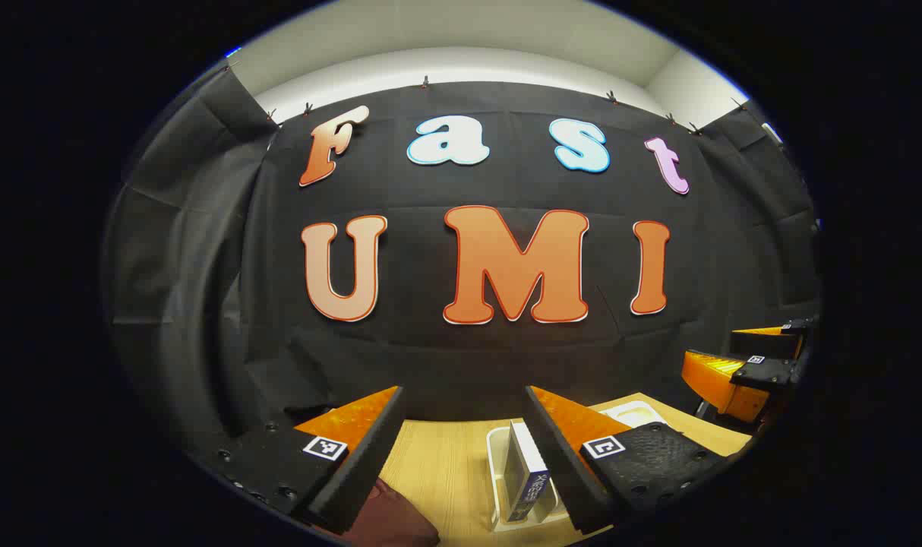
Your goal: Open the schoolbag, grab two books from the bookshelf and put them into the schoolbag.
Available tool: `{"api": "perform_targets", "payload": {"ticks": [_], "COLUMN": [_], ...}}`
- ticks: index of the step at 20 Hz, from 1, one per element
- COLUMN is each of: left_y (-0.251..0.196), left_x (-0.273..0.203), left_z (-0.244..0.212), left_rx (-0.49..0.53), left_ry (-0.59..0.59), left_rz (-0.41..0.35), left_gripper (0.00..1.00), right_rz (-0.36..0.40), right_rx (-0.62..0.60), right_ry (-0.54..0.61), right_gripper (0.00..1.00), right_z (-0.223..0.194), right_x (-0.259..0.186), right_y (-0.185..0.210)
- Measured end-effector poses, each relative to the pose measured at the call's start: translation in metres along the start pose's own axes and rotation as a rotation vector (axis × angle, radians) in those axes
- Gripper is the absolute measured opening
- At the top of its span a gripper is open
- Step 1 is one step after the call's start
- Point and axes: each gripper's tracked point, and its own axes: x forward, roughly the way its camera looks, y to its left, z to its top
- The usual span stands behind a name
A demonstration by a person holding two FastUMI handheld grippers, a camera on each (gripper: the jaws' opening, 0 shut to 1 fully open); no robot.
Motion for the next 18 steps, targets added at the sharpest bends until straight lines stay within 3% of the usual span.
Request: {"api": "perform_targets", "payload": {"ticks": [2,4,18], "left_y": [-0.0004,-0.0009,0.0003], "left_x": [0.0003,0.0012,0.0046], "left_z": [-0.0023,-0.003,-0.0087], "left_rx": [0.007,0.009,0.006], "left_ry": [0.0,0.003,0.027], "left_rz": [0.003,0.001,-0.003], "left_gripper": [1.0,0.96,0.96], "right_rz": [-0.002,-0.009,-0.003], "right_rx": [0.002,0.013,-0.006], "right_ry": [-0.004,-0.008,0.001], "right_gripper": [0.96,0.96,0.95], "right_z": [0.0011,0.0029,-0.0007], "right_x": [0.0037,0.0065,0.0071], "right_y": [0.0006,-0.001,0.0038]}}
